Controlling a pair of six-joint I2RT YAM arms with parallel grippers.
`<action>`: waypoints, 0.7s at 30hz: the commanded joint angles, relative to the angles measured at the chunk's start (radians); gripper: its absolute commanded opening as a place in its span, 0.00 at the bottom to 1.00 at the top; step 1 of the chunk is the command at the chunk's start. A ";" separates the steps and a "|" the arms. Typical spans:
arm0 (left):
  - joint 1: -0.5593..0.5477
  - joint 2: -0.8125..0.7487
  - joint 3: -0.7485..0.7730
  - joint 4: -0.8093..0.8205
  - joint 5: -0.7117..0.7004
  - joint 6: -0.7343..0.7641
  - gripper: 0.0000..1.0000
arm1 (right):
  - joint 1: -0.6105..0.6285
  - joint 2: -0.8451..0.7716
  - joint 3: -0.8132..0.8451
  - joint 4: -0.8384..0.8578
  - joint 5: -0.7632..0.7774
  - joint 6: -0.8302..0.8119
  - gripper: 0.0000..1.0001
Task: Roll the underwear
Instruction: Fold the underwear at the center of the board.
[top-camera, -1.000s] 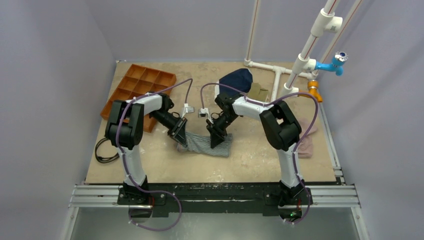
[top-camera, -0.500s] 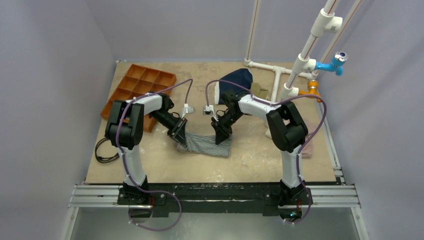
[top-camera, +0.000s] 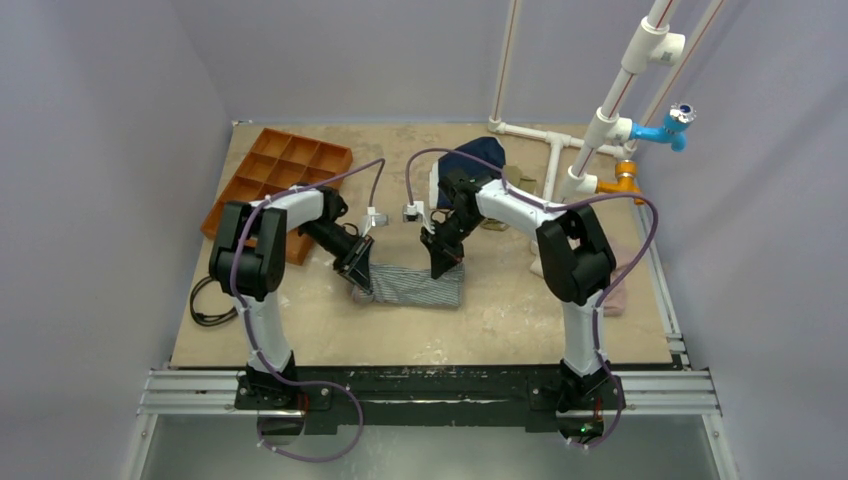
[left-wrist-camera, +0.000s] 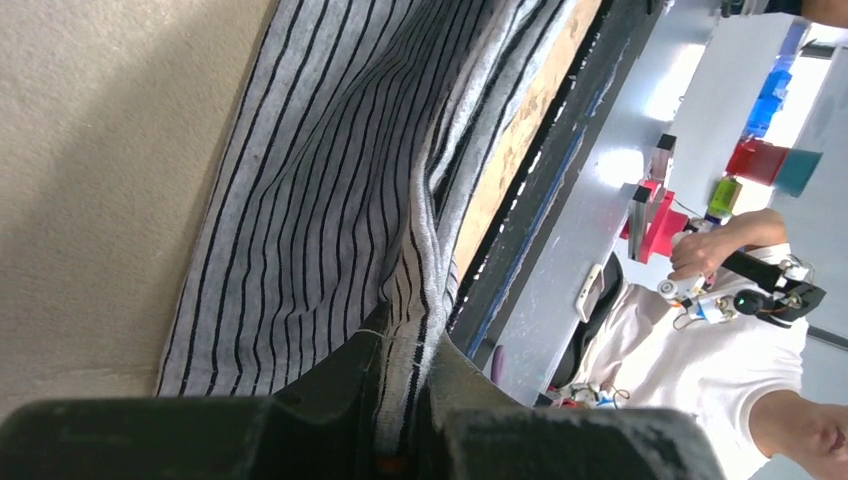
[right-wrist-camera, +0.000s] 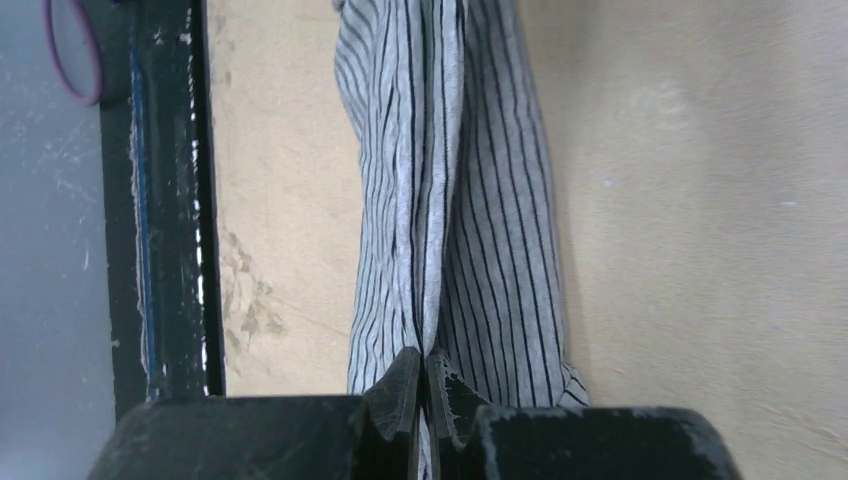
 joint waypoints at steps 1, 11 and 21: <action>0.003 -0.058 -0.007 0.024 -0.035 -0.041 0.00 | -0.002 -0.003 0.096 -0.064 0.081 0.027 0.00; 0.003 -0.028 0.021 0.000 -0.096 -0.076 0.00 | 0.013 0.061 0.192 -0.071 0.179 0.080 0.00; 0.003 0.012 0.035 0.003 -0.116 -0.098 0.00 | 0.021 0.114 0.211 -0.039 0.254 0.097 0.00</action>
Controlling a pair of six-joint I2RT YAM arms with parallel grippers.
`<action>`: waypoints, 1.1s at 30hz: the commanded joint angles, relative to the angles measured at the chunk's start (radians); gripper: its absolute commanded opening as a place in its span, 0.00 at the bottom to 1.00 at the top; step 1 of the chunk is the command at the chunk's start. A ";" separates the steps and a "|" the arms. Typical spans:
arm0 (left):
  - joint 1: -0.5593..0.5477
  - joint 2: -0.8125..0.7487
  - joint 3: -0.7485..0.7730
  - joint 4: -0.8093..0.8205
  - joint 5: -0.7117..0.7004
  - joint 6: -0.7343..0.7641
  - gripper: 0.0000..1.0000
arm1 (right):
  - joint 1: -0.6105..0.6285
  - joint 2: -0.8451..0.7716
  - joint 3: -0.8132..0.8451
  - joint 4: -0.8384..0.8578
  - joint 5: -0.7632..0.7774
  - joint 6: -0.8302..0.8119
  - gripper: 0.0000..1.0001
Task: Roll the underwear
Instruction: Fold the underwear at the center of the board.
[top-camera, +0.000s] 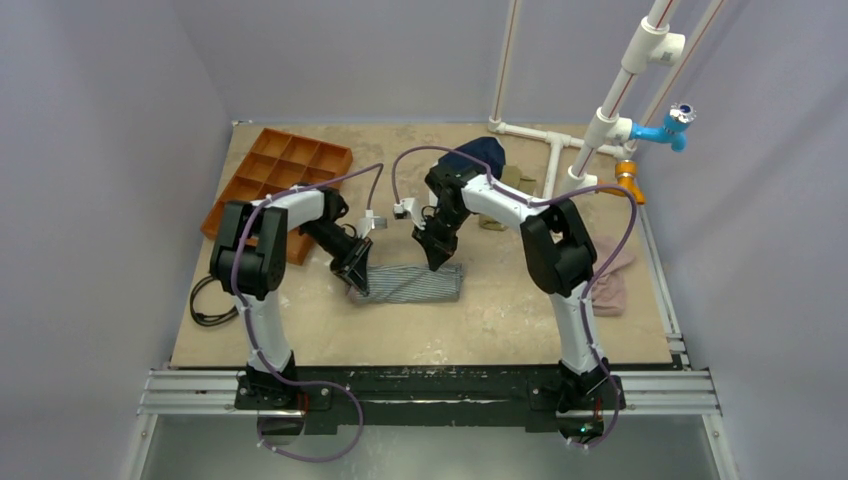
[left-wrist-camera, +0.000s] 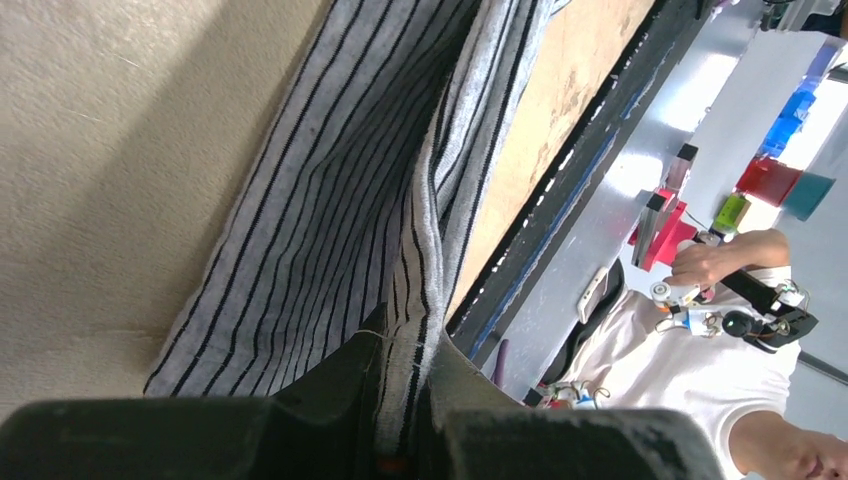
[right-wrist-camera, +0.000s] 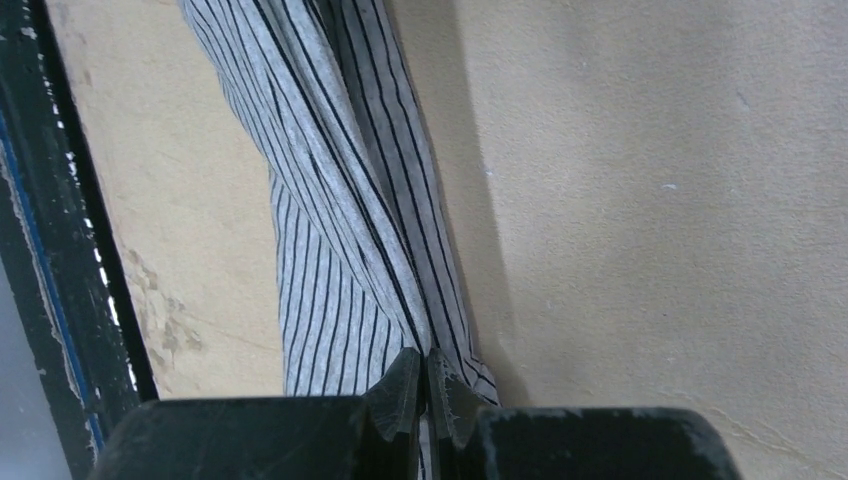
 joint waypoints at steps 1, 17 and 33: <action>0.004 0.015 0.037 -0.007 -0.020 -0.019 0.00 | -0.003 -0.002 0.029 0.013 0.066 0.019 0.00; 0.003 0.032 0.060 0.004 -0.040 -0.085 0.12 | 0.003 -0.013 -0.002 0.097 0.095 0.071 0.14; 0.003 0.014 0.050 0.001 -0.059 -0.114 0.35 | 0.018 -0.048 -0.049 0.167 0.137 0.102 0.14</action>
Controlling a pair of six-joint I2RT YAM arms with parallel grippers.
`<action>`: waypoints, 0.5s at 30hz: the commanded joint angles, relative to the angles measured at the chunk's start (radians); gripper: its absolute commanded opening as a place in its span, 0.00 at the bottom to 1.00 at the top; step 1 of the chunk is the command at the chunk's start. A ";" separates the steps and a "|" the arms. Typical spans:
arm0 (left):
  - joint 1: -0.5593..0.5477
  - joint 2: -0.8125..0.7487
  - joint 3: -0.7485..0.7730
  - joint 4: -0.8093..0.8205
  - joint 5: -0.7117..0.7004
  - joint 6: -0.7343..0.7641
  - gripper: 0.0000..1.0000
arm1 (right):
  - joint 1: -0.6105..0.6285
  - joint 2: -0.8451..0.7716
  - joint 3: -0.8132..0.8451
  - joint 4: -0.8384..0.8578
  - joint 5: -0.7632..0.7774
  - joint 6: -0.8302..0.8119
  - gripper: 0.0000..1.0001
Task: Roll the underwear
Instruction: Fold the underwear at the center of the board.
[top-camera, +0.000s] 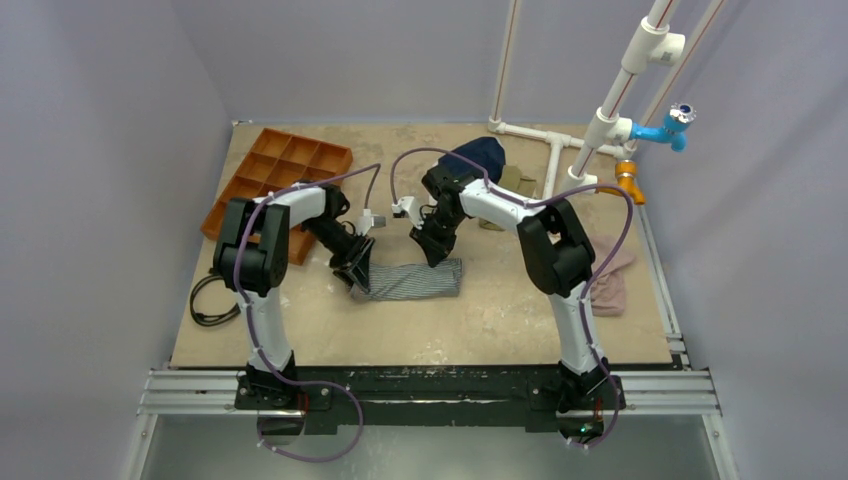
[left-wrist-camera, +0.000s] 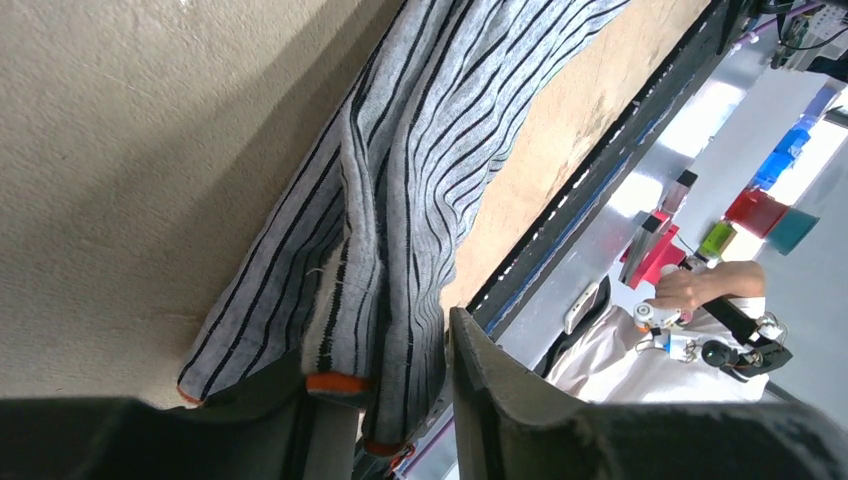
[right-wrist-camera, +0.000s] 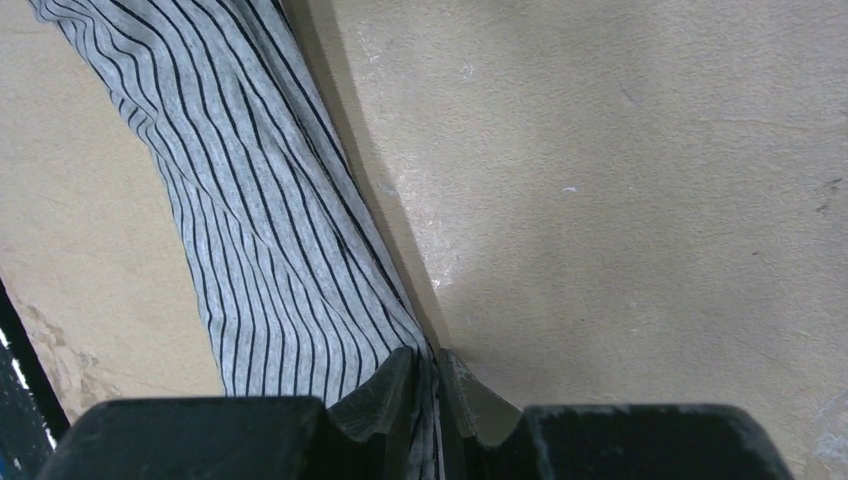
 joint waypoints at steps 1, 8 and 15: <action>0.003 -0.032 0.006 -0.009 0.004 -0.004 0.38 | 0.005 -0.064 -0.015 0.030 0.008 0.008 0.15; 0.004 -0.092 -0.016 -0.012 -0.014 0.021 0.51 | 0.006 -0.102 -0.028 0.037 -0.037 -0.011 0.21; 0.003 -0.138 -0.025 -0.015 -0.014 0.037 0.66 | 0.006 -0.149 -0.029 0.033 -0.069 -0.016 0.26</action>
